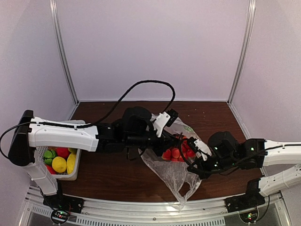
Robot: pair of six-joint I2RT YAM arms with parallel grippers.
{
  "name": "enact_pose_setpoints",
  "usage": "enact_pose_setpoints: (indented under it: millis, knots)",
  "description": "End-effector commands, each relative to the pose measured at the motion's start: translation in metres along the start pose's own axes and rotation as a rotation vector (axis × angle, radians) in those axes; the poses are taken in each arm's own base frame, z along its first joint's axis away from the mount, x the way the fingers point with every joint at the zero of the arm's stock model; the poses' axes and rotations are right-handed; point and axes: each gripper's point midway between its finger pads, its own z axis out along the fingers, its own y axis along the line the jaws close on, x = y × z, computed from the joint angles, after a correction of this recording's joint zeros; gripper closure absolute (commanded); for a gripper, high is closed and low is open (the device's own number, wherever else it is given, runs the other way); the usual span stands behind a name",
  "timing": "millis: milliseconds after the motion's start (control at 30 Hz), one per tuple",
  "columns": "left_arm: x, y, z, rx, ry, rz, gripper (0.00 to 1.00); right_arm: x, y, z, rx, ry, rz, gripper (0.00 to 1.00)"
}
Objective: Untie the knot of the plastic bag and take out the fruit
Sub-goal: Pick up the fake fruit from the takeout bag.
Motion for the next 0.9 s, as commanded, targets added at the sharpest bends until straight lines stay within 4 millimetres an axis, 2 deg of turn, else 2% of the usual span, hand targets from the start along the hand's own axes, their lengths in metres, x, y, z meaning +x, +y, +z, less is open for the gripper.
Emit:
enact_pose_setpoints:
  millis: [0, 400, 767, 867]
  knots:
    - [-0.031, -0.003, -0.016, -0.012, -0.073, -0.016, 1.00, 0.001, -0.003, 0.002, 0.013, -0.014, 0.013, 1.00]
    - [-0.068, -0.003, -0.046, 0.017, -0.156, -0.063, 1.00, 0.003, -0.005, 0.001, 0.008, -0.028, 0.032, 1.00]
    - [-0.102, -0.003, -0.084, 0.075, -0.186, -0.082, 1.00, 0.002, -0.004, 0.003, 0.006, -0.031, 0.039, 1.00]
    - [-0.119, -0.006, -0.098, 0.086, -0.225, -0.077, 1.00, 0.002, -0.004, 0.005, 0.004, -0.030, 0.043, 1.00]
